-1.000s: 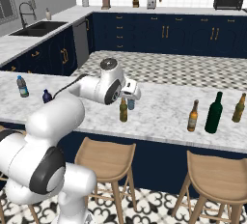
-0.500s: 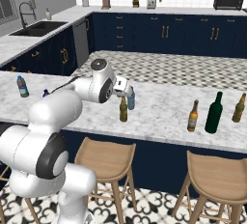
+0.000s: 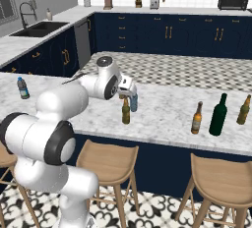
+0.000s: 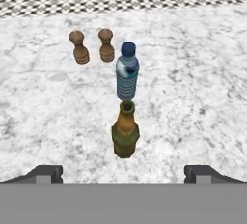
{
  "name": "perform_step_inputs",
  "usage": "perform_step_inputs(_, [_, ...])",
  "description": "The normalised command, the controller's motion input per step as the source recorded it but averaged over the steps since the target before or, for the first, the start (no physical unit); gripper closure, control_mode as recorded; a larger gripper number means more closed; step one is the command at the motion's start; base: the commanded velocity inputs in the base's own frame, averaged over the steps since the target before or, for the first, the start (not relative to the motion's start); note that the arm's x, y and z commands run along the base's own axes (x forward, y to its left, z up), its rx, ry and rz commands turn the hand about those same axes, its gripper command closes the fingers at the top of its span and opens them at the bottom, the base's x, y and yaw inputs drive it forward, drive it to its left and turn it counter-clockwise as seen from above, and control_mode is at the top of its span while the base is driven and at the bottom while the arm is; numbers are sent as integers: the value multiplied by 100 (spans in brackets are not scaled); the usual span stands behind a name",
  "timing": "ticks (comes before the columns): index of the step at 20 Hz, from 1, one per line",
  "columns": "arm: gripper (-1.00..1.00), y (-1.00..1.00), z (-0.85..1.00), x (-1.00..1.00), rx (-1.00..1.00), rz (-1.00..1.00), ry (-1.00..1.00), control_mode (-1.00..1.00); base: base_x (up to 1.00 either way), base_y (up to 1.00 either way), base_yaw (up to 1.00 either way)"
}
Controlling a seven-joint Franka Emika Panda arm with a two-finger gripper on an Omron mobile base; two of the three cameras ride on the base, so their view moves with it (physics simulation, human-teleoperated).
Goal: Move the plastic bottles in the middle to the plastics group, and the glass bottles in the middle to the glass group.
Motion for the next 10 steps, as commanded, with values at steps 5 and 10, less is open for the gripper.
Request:
perform_step_inputs(5, [-100,0,-21,17,0,0,8,-100,0,0,0])
perform_step_inputs(10, [-100,-5,-3,7,0,4,2,-100,0,0,0])
